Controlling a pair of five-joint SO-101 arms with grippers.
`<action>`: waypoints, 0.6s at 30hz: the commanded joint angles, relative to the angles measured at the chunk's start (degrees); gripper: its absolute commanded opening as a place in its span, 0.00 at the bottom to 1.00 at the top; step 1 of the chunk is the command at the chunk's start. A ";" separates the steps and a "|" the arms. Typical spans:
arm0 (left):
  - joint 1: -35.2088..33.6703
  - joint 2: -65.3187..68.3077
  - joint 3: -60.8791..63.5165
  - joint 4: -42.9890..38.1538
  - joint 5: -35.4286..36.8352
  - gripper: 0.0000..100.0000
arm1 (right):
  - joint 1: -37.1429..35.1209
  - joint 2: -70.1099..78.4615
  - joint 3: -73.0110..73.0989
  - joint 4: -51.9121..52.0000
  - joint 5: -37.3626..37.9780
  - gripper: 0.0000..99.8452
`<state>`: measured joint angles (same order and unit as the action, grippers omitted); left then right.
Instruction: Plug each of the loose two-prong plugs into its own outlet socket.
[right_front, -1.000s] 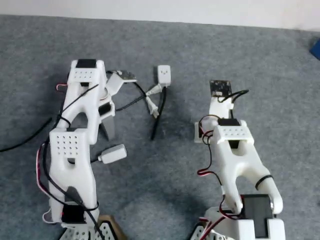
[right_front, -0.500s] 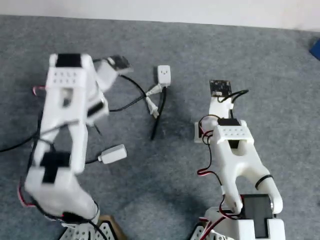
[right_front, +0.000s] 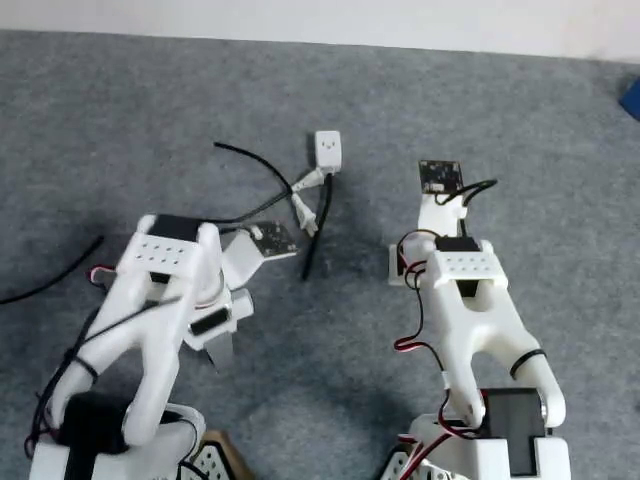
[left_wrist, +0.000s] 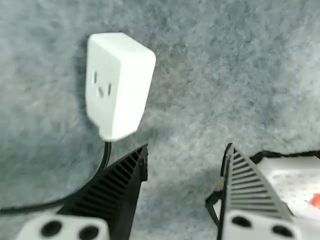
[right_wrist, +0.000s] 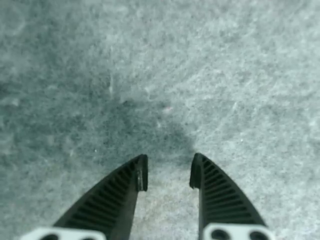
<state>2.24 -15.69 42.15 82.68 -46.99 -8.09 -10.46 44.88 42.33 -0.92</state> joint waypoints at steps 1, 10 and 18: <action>2.86 3.91 1.36 -3.25 0.35 0.25 | -0.48 -0.13 -2.33 -0.75 -0.26 0.15; 5.76 17.98 -2.77 -10.90 3.16 0.25 | -0.40 -0.13 -2.33 -0.75 -0.26 0.15; -0.75 25.80 -21.93 -0.88 1.14 0.25 | -0.40 -0.22 -2.33 -0.75 -0.26 0.15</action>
<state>4.00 9.54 29.85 77.93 -44.79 -8.09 -10.46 44.88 42.33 -0.92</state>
